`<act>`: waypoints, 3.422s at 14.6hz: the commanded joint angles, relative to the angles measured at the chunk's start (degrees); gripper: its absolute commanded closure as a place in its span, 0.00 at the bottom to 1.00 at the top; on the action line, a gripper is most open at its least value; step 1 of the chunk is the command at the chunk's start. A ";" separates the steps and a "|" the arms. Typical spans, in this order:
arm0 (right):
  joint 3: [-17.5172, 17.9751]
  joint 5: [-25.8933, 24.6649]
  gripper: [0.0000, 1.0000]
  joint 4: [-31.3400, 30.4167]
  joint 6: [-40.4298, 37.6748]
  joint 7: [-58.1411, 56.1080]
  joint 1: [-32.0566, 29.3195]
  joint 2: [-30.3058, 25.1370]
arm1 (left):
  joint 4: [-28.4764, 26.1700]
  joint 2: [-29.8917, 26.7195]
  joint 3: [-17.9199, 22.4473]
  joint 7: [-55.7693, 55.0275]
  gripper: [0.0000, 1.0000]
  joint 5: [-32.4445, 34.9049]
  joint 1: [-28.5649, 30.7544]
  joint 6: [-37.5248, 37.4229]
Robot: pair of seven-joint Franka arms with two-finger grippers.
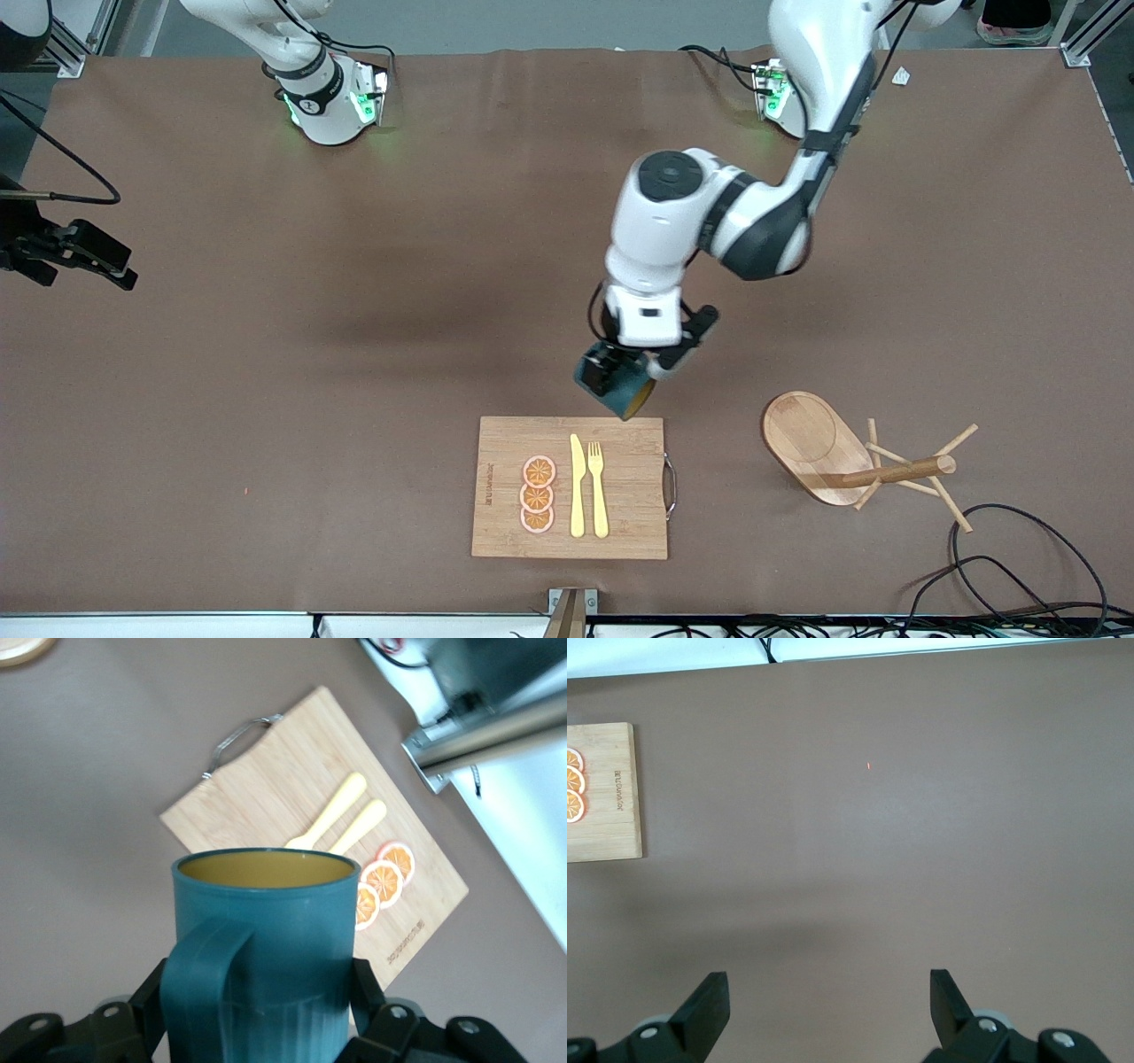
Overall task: Transfer cup from left to right arm and place
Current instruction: 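Lift the teal mug off the stand with the left gripper, then lower the teal mug onto the table and open the left gripper, then grasp the teal mug rim with the right gripper while the left gripper withdraws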
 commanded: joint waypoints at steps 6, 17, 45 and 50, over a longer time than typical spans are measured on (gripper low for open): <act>0.39 -0.97 0.00 -2.67 0.81 -0.24 -0.30 -1.73 | 4.33 7.13 1.03 -9.00 0.29 29.89 -11.46 0.28; 0.39 -0.97 0.00 -2.85 0.90 -0.24 -0.38 -1.73 | 10.83 21.89 4.55 -23.68 0.32 68.30 -23.16 -0.42; 0.39 -0.71 0.00 -2.93 0.55 0.38 -0.03 -1.12 | 8.37 25.08 -8.89 -46.02 0.00 76.35 -32.57 -35.38; 0.48 -0.62 0.00 -3.02 -0.33 0.64 1.54 -0.24 | 8.46 21.65 -15.12 -46.37 0.00 67.74 -32.48 -49.95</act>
